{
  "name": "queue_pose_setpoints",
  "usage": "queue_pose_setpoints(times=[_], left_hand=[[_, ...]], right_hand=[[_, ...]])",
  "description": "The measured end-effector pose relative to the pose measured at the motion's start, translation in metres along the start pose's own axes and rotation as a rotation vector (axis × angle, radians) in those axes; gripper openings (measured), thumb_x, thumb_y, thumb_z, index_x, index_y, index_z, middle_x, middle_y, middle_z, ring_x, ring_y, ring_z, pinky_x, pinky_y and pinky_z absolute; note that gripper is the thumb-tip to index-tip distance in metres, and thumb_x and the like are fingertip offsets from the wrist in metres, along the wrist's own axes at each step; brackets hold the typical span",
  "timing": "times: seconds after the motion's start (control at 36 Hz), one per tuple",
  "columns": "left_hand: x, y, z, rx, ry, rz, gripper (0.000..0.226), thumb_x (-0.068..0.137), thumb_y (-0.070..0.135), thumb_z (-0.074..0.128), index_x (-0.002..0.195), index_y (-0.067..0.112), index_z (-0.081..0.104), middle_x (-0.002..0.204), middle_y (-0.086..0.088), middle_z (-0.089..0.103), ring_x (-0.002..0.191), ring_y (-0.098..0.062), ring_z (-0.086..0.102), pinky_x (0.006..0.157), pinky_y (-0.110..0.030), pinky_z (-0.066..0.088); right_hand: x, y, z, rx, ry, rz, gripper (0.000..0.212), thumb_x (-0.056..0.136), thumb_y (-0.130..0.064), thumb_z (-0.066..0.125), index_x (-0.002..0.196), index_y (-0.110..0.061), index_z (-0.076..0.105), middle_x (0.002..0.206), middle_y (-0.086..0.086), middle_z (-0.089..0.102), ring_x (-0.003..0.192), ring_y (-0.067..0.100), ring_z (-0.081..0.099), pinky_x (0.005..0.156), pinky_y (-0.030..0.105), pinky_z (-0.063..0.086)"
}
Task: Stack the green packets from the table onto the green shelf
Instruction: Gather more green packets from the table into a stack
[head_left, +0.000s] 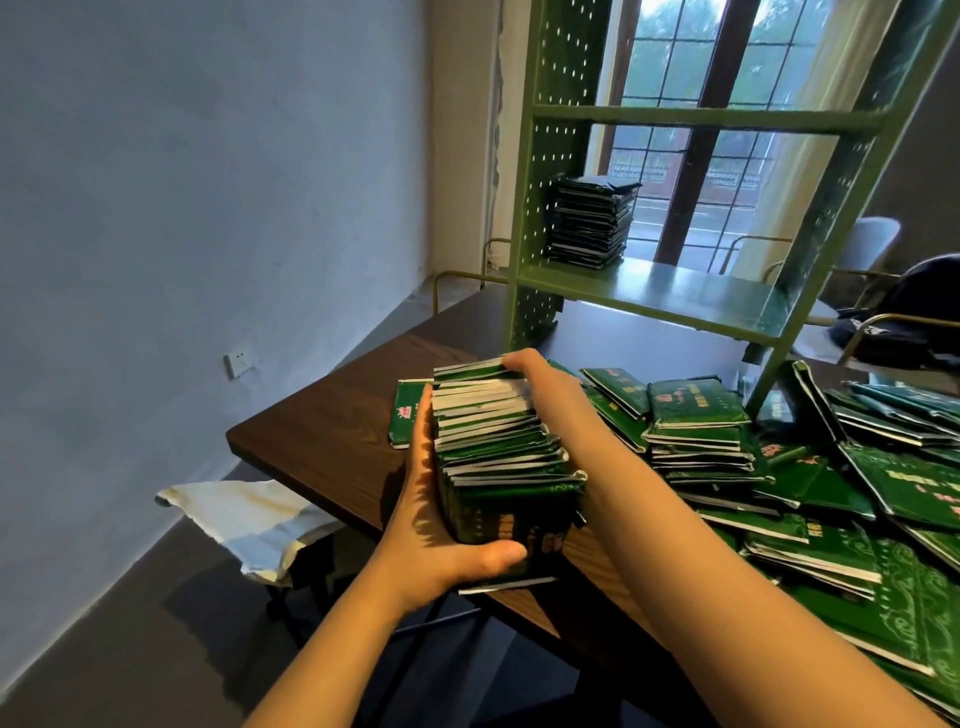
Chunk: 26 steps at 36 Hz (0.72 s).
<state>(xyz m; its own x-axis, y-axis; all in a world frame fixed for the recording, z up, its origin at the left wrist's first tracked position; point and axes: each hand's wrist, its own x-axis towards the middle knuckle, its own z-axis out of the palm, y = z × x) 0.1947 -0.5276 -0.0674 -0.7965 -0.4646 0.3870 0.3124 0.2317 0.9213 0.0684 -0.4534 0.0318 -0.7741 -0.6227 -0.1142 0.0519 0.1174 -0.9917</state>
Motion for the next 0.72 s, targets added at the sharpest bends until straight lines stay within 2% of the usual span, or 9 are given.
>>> queue_pose_setpoints(times=[0.06,0.11,0.22,0.31,0.42,0.5,0.58,0.64,0.72], left_hand=[[-0.001,-0.002,0.000,0.000,-0.011,-0.005,0.139,0.050,0.046,0.091,0.153,0.008,0.006,0.142,0.005,0.049,0.129,-0.005,0.049,0.098,-0.018,0.045],[-0.001,-0.003,0.000,-0.005,-0.019,-0.007,0.133,0.052,0.032,0.087,0.153,0.006,0.003,0.141,0.005,0.048,0.126,0.000,0.051,0.095,-0.016,0.045],[0.000,-0.002,0.004,-0.001,-0.011,-0.024,0.128,0.056,0.026,0.081,0.153,0.006,0.000,0.137,0.008,0.049,0.122,0.004,0.052,0.092,-0.011,0.045],[0.001,-0.002,0.005,0.005,0.017,-0.035,0.125,0.058,0.027,0.081,0.153,0.008,0.002,0.136,0.009,0.051,0.123,0.001,0.053,0.091,-0.012,0.046],[0.003,-0.003,0.005,-0.005,0.052,-0.044,0.124,0.055,0.029,0.082,0.153,0.003,0.010,0.134,0.003,0.055,0.123,-0.007,0.056,0.093,-0.019,0.049],[0.006,0.001,0.002,-0.058,0.076,-0.077,0.116,0.052,0.027,0.081,0.148,-0.001,0.023,0.122,0.001,0.064,0.113,-0.007,0.063,0.087,-0.020,0.053],[0.011,0.010,-0.002,-0.148,0.126,-0.127,0.099,0.044,0.023,0.084,0.131,-0.003,0.046,0.091,0.009,0.075,0.087,-0.003,0.070,0.069,-0.017,0.055],[0.014,0.018,-0.004,-0.227,0.176,-0.189,0.085,0.032,0.028,0.089,0.109,0.002,0.062,0.077,0.007,0.076,0.072,-0.008,0.071,0.060,-0.020,0.056],[0.019,0.035,-0.003,-0.389,0.149,-0.306,0.060,0.034,0.032,0.077,0.089,0.010,0.071,0.079,-0.007,0.075,0.069,-0.022,0.072,0.059,-0.031,0.060]], right_hand=[[0.003,0.003,0.003,0.049,0.032,0.011,0.032,0.102,-0.017,0.034,0.128,-0.006,0.049,0.113,0.011,0.051,0.101,0.024,0.049,0.067,0.017,0.036],[0.003,0.007,0.005,-0.011,-0.005,0.028,0.035,0.102,-0.016,0.033,0.133,-0.005,0.045,0.130,0.016,0.049,0.115,0.028,0.049,0.069,0.013,0.037],[-0.003,0.001,0.002,0.001,-0.133,0.074,0.022,0.099,-0.024,0.039,0.092,-0.014,0.058,0.090,0.007,0.053,0.066,0.009,0.050,0.039,0.006,0.034],[-0.007,0.004,-0.003,0.161,-0.203,0.143,0.031,0.099,-0.035,0.039,0.077,-0.021,0.054,0.065,0.002,0.059,0.066,0.006,0.059,0.044,0.013,0.041],[-0.013,0.021,-0.008,0.227,-0.318,0.108,0.055,0.096,-0.053,0.035,0.074,-0.017,0.071,0.073,0.002,0.073,0.063,0.014,0.069,0.062,0.024,0.053],[-0.018,0.033,-0.012,0.194,-0.335,0.039,0.056,0.095,-0.057,0.030,0.090,-0.021,0.073,0.092,0.002,0.075,0.085,0.015,0.070,0.083,0.031,0.050],[-0.022,0.040,-0.015,0.102,-0.389,-0.080,0.059,0.087,-0.070,0.035,0.119,-0.029,0.063,0.121,-0.004,0.066,0.116,0.014,0.059,0.106,0.037,0.040],[-0.028,0.034,-0.012,-0.021,-0.423,-0.143,0.061,0.077,-0.072,0.050,0.126,-0.036,0.057,0.124,-0.009,0.062,0.117,0.009,0.057,0.099,0.029,0.045],[-0.025,0.030,-0.018,-0.066,-0.452,-0.239,0.082,0.069,-0.042,0.075,0.140,-0.032,0.034,0.116,-0.011,0.060,0.100,0.002,0.065,0.076,0.018,0.054]])
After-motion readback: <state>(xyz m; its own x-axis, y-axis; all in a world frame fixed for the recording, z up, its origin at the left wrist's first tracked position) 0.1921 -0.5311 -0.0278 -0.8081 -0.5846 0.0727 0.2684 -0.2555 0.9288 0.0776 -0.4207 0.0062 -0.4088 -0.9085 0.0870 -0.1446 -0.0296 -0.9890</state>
